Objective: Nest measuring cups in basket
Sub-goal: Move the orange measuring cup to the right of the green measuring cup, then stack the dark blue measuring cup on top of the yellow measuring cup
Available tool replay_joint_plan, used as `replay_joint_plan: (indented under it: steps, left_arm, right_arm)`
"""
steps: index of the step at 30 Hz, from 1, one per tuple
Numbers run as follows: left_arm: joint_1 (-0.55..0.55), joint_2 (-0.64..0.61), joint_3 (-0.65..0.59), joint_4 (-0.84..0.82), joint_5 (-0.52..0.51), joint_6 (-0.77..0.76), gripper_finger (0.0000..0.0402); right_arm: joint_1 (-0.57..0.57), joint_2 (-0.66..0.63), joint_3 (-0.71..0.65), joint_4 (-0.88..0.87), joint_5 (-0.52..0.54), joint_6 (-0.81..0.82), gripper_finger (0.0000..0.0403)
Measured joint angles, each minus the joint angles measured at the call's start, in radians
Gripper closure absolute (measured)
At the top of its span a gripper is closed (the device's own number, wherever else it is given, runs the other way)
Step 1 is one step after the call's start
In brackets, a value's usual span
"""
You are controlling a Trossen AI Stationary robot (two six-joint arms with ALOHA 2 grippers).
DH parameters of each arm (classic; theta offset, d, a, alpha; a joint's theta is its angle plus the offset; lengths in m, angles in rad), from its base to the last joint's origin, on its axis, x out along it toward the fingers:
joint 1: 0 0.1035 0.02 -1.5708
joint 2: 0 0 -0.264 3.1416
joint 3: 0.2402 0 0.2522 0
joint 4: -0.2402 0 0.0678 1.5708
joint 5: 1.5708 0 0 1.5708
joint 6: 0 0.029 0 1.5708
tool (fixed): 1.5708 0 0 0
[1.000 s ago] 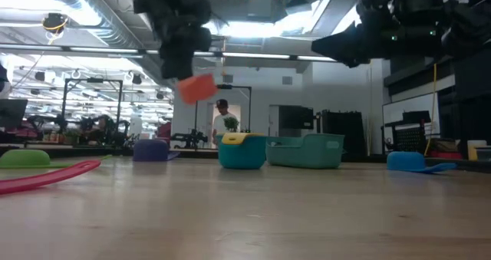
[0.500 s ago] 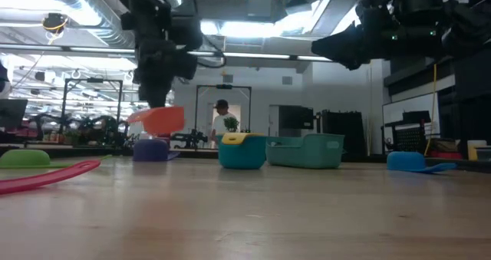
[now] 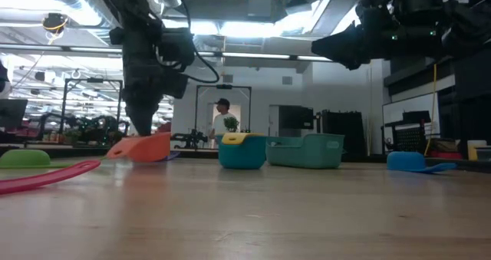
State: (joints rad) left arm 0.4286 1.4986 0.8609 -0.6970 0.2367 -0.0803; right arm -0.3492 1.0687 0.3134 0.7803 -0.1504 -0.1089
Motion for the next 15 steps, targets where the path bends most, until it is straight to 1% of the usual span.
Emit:
replay_joint_plan:
  steps: [5, 15]
  left_arm:
    - [0.000, 0.000, -0.004, 0.022, 0.000, 0.000, 0.0376]
    - [0.000, 0.000, -0.004, 0.048, -0.017, 0.002, 0.0300]
  right_arm:
    - [0.000, 0.000, 0.000, 0.000, 0.000, 0.000, 0.0228]
    - [0.000, 0.000, 0.000, 0.000, 0.000, 0.000, 0.0228]
